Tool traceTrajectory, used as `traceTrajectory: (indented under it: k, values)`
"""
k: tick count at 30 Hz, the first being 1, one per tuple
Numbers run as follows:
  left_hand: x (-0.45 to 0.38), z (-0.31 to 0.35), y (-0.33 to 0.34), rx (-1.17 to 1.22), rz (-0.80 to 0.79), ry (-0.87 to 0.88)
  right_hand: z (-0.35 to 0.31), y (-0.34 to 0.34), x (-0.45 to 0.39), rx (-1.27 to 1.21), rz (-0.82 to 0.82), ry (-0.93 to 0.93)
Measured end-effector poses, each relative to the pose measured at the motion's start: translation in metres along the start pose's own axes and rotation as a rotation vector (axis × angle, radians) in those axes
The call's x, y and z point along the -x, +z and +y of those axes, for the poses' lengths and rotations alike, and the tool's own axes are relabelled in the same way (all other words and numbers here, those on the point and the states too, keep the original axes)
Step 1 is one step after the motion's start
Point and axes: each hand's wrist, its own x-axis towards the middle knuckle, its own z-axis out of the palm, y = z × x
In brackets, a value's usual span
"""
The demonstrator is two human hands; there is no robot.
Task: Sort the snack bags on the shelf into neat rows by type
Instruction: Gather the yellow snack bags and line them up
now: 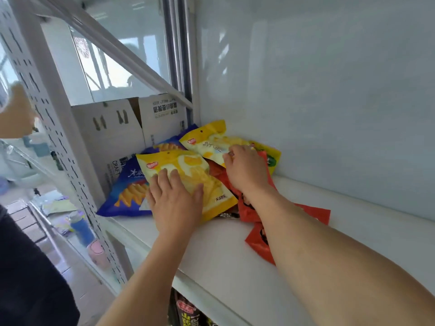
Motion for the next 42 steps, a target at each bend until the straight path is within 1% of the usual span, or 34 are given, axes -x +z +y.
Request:
traceTrajectory:
  k: [2, 4, 7, 9, 11, 14, 16, 18, 20, 22, 25, 27, 30, 32, 36, 38, 40, 42]
  values:
    - [-0.006, -0.007, 0.003, 0.065, -0.027, -0.091, -0.004, 0.01, -0.02, 0.006, 0.012, 0.015]
    - [-0.011, -0.013, 0.004, 0.07, -0.058, -0.129, -0.006, 0.016, -0.037, -0.001, -0.015, 0.059]
    - [-0.02, -0.018, 0.001, -0.015, -0.077, -0.106, -0.003, 0.023, -0.062, 0.023, -0.105, 0.19]
    - [-0.028, -0.022, -0.003, -0.024, -0.109, -0.117, -0.002, 0.023, -0.072, 0.07, -0.179, 0.27]
    - [-0.034, -0.029, -0.006, -0.011, -0.157, -0.13, -0.003, 0.024, -0.074, 0.097, -0.219, 0.327]
    - [-0.044, -0.041, -0.011, 0.01, -0.198, -0.123, -0.004, 0.025, -0.073, 0.064, -0.223, 0.434]
    - [-0.053, -0.051, -0.017, 0.009, -0.219, -0.124, -0.005, 0.023, -0.074, 0.075, -0.285, 0.497]
    - [-0.062, -0.062, -0.02, 0.005, -0.276, -0.128, -0.005, 0.024, -0.073, 0.079, -0.355, 0.552]
    - [-0.068, -0.066, -0.024, 0.04, -0.33, -0.117, -0.005, 0.026, -0.07, 0.004, -0.366, 0.599]
    - [-0.07, -0.064, -0.028, 0.121, -0.354, -0.086, -0.009, 0.026, -0.066, -0.132, -0.301, 0.622]
    - [-0.069, -0.062, -0.033, 0.349, -0.358, -0.046, -0.01, 0.02, -0.06, -0.37, -0.134, 0.616]
    - [-0.07, -0.064, -0.035, 0.52, -0.358, -0.024, -0.007, 0.012, -0.053, -0.509, -0.013, 0.666]
    - [-0.069, -0.063, -0.039, 0.808, -0.434, -0.091, 0.003, -0.009, -0.031, -0.66, 0.129, 0.748]
    - [-0.062, -0.057, -0.043, 0.943, -0.53, -0.148, 0.014, -0.029, -0.009, -0.694, 0.178, 0.784]
    - [-0.037, -0.033, -0.039, 1.335, -0.78, -0.197, 0.041, -0.071, 0.052, -0.683, 0.251, 0.868]
    - [-0.019, -0.015, -0.039, 1.412, -0.892, -0.19, 0.055, -0.09, 0.088, -0.729, 0.28, 0.904]
    - [0.004, 0.004, -0.043, 1.439, -1.04, -0.167, 0.066, -0.109, 0.121, -0.733, 0.317, 0.921]
    - [0.03, 0.022, -0.048, 1.453, -1.197, -0.187, 0.075, -0.128, 0.152, -0.737, 0.365, 0.938]
